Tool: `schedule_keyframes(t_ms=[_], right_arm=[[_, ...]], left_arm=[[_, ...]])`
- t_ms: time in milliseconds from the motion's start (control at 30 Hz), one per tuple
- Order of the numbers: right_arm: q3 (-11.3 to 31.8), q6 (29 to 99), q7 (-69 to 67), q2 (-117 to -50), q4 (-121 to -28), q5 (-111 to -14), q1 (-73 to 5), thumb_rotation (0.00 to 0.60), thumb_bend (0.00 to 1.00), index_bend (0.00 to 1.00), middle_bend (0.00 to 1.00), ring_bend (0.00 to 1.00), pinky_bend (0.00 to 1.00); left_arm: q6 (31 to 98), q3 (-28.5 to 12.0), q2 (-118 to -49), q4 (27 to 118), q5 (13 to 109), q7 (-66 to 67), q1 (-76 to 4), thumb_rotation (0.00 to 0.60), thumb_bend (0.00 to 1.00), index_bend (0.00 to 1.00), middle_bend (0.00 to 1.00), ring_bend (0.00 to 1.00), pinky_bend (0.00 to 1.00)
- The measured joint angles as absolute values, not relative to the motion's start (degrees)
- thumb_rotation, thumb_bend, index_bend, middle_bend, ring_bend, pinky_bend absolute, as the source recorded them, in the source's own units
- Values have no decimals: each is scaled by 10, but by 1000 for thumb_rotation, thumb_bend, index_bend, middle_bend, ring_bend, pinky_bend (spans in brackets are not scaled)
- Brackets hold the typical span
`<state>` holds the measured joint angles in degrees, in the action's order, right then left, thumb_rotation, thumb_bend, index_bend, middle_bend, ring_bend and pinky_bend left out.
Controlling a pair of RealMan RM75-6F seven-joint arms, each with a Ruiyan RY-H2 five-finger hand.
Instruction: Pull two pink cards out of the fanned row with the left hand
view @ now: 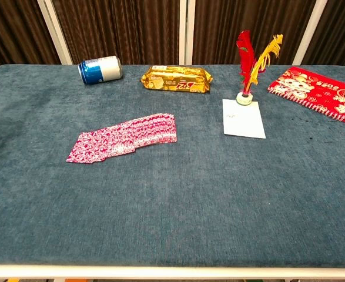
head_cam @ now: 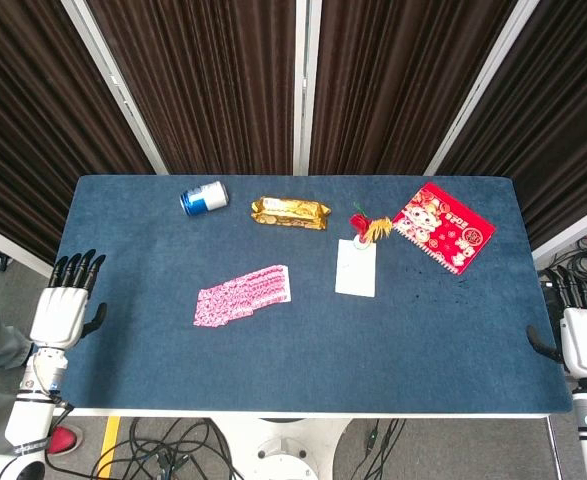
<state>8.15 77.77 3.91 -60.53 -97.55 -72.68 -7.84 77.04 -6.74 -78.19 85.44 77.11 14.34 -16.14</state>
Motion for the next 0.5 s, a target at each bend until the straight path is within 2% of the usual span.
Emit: schedule_keyframes(t_ms=[500], right_arm=[[79,775,46,-609,-971,-731,-82,600,245,0,0,0,0]], left_arm=[[759,-64,-783,850,774,147,-168,600,407,28,0,0,15]])
